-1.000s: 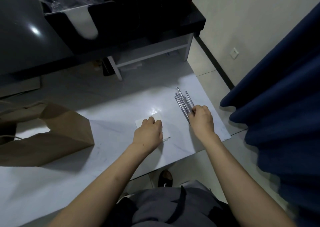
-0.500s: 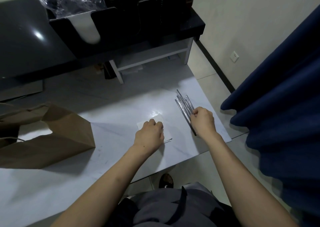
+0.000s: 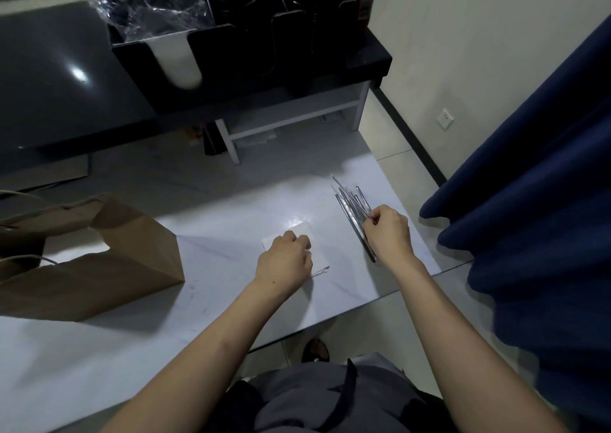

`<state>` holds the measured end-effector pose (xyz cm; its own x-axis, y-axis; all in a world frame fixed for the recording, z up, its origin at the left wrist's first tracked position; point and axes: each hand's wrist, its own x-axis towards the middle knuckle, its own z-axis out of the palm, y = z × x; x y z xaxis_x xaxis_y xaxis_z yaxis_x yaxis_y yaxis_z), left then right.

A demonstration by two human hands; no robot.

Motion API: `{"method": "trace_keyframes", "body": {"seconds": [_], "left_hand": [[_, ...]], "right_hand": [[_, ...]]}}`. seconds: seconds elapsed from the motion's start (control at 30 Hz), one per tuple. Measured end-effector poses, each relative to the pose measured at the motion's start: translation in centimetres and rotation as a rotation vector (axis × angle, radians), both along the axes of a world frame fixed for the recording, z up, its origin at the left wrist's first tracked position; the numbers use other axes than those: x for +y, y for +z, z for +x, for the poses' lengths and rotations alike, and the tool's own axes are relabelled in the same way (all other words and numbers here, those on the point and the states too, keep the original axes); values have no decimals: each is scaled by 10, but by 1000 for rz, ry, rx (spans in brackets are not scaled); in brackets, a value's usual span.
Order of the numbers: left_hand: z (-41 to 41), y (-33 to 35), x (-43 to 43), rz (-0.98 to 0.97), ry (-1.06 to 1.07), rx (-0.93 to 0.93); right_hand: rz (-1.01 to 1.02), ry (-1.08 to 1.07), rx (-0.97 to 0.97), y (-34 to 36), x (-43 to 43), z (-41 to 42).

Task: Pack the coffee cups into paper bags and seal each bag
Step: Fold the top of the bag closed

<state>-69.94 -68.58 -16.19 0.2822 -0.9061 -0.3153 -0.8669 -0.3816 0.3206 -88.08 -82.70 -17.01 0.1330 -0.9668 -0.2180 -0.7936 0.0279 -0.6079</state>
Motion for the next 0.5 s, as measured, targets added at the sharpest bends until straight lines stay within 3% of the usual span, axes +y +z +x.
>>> {"method": "trace_keyframes", "body": {"seconds": [0.5], "left_hand": [[3,8,7,-5,22,4]], "right_hand": [[-7,-44,-219,1,3,0]]}}
